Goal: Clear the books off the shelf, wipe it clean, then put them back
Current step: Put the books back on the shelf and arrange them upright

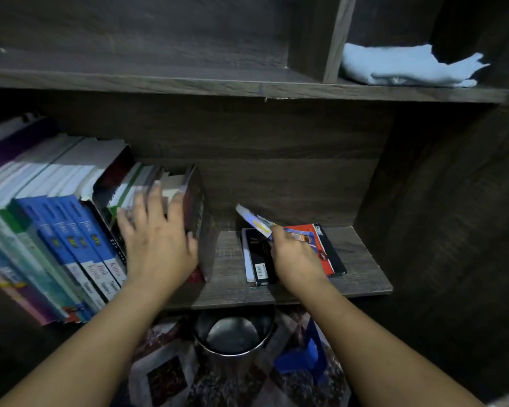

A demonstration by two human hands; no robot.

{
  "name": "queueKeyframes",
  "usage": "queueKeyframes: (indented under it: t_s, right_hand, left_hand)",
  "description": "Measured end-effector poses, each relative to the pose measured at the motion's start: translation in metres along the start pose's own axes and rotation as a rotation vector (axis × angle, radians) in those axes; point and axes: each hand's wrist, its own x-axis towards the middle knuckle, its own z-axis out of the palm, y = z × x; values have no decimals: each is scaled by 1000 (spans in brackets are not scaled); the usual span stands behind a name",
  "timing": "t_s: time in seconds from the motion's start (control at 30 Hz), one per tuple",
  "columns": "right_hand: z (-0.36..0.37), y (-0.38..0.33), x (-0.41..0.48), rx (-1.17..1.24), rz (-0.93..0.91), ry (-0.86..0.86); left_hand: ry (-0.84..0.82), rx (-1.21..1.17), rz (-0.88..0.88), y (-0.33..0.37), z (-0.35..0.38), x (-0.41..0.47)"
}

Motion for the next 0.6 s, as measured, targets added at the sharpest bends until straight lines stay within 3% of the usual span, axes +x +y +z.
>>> queueKeyframes:
  t_s: [0.1,0.37,0.47,0.6]
  right_hand:
    - [-2,-19,9,180,-2,133]
    - [7,-82,25,682,-60,494]
    - [24,-104,26,769,-74,421]
    - [46,-116,24,869,-41,118]
  left_hand:
    - [-15,-27,-38,-22,-3,5]
    - [4,-114,66,-41,-4,0]
    - [16,-121,114,-45,-2,-3]
    - [14,-90,139,-59,2,-7]
